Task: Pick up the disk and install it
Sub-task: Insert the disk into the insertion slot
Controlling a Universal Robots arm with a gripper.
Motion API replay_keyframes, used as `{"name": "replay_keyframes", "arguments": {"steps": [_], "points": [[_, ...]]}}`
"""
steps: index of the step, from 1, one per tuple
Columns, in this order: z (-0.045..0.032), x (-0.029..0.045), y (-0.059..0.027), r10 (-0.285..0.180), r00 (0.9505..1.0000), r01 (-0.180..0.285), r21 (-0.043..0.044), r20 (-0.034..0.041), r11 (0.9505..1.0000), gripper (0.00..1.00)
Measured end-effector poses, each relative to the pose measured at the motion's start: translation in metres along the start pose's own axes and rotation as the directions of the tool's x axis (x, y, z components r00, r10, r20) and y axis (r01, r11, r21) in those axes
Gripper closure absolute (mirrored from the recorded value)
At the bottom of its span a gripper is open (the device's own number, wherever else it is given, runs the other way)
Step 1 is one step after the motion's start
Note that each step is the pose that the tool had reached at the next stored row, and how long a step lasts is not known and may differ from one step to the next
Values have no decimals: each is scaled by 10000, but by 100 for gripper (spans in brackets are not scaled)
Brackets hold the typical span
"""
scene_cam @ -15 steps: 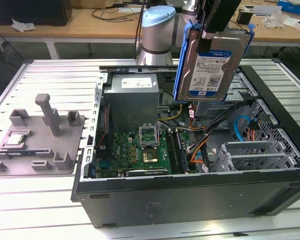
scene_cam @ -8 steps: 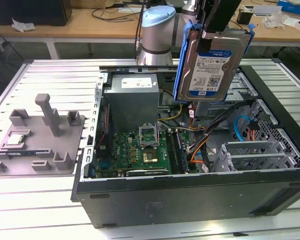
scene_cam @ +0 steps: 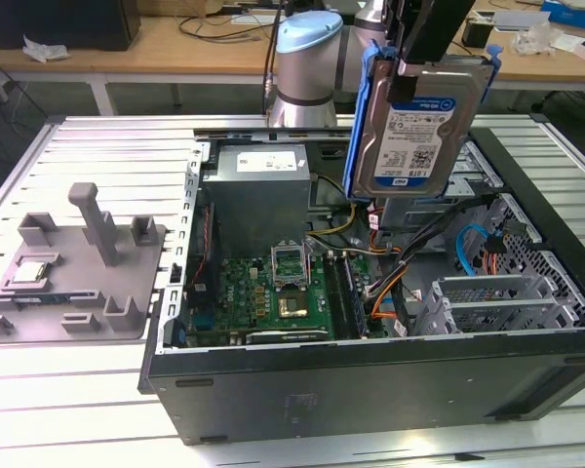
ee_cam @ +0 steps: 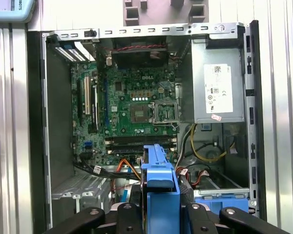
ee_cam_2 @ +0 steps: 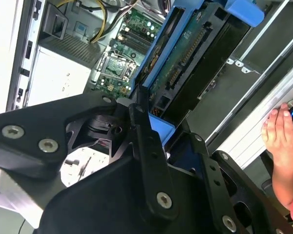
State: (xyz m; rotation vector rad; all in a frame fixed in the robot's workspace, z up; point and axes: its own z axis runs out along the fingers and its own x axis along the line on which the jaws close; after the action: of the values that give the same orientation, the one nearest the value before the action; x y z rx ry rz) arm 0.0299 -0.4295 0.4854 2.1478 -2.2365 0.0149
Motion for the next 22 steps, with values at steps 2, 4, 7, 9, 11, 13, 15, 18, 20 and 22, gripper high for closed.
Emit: {"name": "replay_keyframes", "arguments": {"steps": [2,4,7,9,11,13,15,18,20,22], "points": [[3,52,-2,-16,10000,16,61,39,10000,63],[7,131,-5,-28,9996,26,71,287,10000,63],[10,193,-7,-34,9991,31,77,434,10000,63],[11,240,-10,-36,9990,33,76,440,10000,63],[15,332,-13,-40,9989,36,75,466,10000,63],[17,423,-17,-44,9988,41,74,489,10000,63],[21,495,-20,-48,9987,45,74,508,10000,63],[22,586,-88,-62,9986,58,73,518,10000,63],[23,609,-108,-66,9986,62,74,520,10000,63],[23,652,-122,-69,9986,65,73,517,10000,63]]}}
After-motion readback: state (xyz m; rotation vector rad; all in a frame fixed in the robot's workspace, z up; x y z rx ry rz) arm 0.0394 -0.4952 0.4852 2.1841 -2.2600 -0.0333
